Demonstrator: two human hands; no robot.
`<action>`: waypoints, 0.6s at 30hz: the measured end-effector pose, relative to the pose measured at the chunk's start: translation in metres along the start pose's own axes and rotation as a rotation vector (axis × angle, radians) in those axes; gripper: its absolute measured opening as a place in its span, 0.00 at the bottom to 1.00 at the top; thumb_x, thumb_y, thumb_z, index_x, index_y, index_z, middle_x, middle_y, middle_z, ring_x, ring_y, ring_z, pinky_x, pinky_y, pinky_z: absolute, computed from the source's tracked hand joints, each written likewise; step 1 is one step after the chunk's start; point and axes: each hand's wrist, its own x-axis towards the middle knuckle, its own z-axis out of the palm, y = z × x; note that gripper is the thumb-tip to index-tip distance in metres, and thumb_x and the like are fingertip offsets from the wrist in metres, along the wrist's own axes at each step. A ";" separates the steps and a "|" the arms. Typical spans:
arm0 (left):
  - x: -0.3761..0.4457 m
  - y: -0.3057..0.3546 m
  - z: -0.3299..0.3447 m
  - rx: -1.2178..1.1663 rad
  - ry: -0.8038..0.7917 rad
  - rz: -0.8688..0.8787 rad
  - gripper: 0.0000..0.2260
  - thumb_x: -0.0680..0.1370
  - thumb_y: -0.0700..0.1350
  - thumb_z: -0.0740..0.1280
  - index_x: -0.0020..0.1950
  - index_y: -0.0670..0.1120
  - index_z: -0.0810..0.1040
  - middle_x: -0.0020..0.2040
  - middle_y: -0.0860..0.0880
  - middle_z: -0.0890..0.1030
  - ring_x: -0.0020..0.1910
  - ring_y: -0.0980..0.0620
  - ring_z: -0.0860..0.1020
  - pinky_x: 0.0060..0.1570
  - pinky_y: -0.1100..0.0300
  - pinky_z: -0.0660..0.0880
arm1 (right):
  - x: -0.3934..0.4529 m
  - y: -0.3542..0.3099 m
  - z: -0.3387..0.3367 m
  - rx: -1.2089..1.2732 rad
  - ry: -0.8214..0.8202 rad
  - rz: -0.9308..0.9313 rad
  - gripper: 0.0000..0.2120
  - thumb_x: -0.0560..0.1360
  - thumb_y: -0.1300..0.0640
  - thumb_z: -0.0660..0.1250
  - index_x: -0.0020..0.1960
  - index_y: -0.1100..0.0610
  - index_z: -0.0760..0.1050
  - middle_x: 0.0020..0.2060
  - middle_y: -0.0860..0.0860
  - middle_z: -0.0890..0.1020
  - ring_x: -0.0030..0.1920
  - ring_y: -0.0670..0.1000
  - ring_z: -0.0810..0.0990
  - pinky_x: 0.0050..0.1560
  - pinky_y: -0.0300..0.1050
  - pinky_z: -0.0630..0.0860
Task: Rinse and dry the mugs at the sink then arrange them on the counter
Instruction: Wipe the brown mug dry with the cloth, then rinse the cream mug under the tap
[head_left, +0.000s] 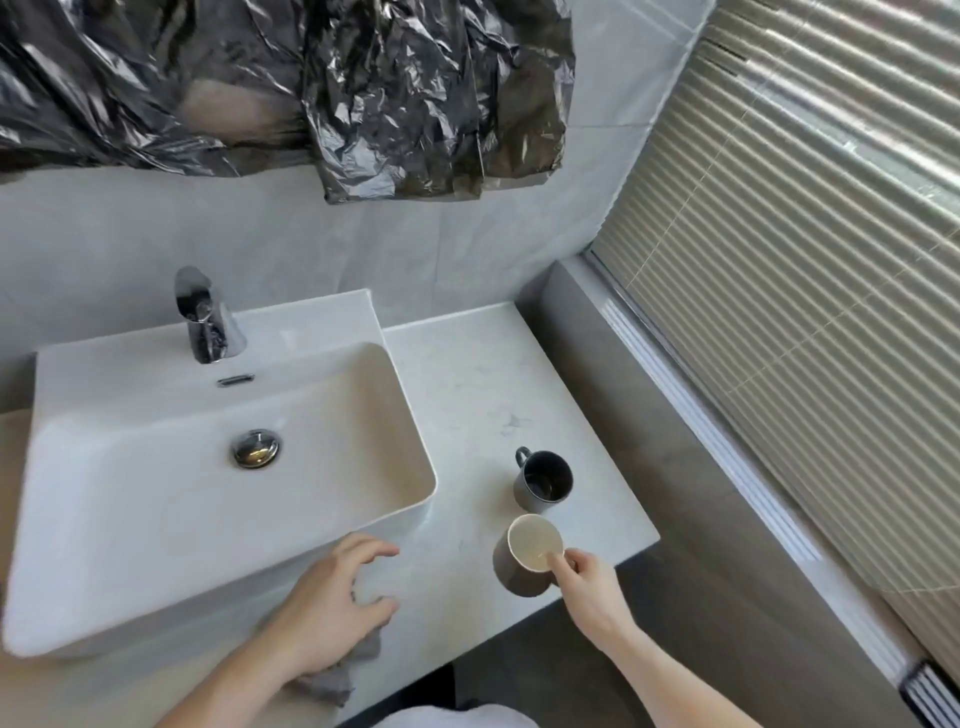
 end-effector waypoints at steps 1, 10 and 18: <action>0.001 -0.002 0.005 0.009 0.011 -0.013 0.19 0.72 0.55 0.77 0.61 0.61 0.79 0.61 0.69 0.75 0.60 0.64 0.78 0.59 0.65 0.75 | 0.007 0.009 -0.010 -0.013 0.024 0.022 0.23 0.79 0.41 0.63 0.41 0.59 0.82 0.33 0.53 0.82 0.36 0.53 0.81 0.38 0.46 0.72; -0.013 -0.018 0.039 0.074 0.093 -0.226 0.19 0.64 0.67 0.72 0.52 0.67 0.77 0.58 0.69 0.77 0.56 0.68 0.80 0.58 0.59 0.80 | 0.053 0.058 -0.062 -0.156 0.009 0.146 0.18 0.84 0.53 0.57 0.39 0.59 0.75 0.40 0.56 0.82 0.38 0.51 0.77 0.38 0.46 0.70; -0.017 -0.035 0.044 0.192 0.021 -0.352 0.21 0.64 0.61 0.74 0.55 0.61 0.77 0.59 0.60 0.79 0.62 0.56 0.80 0.68 0.58 0.72 | 0.081 0.060 -0.078 -0.152 0.002 0.171 0.19 0.84 0.52 0.54 0.40 0.58 0.76 0.40 0.57 0.83 0.40 0.53 0.81 0.41 0.47 0.74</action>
